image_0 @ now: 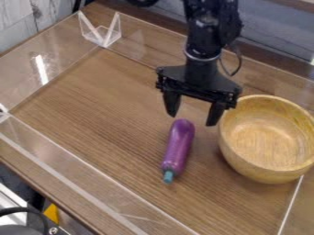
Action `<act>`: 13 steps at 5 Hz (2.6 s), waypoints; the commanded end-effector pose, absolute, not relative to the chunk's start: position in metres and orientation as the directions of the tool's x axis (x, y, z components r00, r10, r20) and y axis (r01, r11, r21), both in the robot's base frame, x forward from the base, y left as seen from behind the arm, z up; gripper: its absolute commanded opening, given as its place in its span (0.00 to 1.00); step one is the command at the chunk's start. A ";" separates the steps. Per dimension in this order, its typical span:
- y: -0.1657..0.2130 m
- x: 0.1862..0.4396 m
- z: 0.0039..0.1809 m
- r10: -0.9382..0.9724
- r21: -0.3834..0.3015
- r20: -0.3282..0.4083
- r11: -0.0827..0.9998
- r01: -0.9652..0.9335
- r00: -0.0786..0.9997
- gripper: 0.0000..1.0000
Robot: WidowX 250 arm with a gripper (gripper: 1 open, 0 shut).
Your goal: Put the purple eggplant in the brown bowl
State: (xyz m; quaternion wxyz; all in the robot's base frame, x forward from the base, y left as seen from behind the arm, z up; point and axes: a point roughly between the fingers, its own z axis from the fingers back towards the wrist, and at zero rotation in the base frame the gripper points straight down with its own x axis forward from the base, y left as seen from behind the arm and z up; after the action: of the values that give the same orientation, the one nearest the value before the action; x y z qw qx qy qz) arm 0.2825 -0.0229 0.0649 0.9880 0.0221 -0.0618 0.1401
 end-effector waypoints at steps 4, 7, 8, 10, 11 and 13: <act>0.000 0.276 0.029 0.313 0.017 0.166 0.947 -0.320 0.935 0.00; 0.002 0.282 0.015 0.294 0.026 0.139 0.953 -0.301 0.945 0.00; 0.003 0.279 0.015 0.245 0.030 0.133 0.968 -0.251 0.960 0.00; -0.002 0.273 0.024 0.235 0.037 0.112 0.970 -0.240 0.966 0.00; -0.007 0.271 0.032 0.274 0.041 0.100 0.959 -0.279 0.956 0.00; 0.017 0.252 0.033 0.368 0.047 0.086 0.927 -0.372 0.926 0.00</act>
State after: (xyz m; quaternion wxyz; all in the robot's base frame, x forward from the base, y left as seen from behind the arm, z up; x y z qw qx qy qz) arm 0.2500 0.0133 0.0259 0.9818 0.0305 -0.0254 0.1859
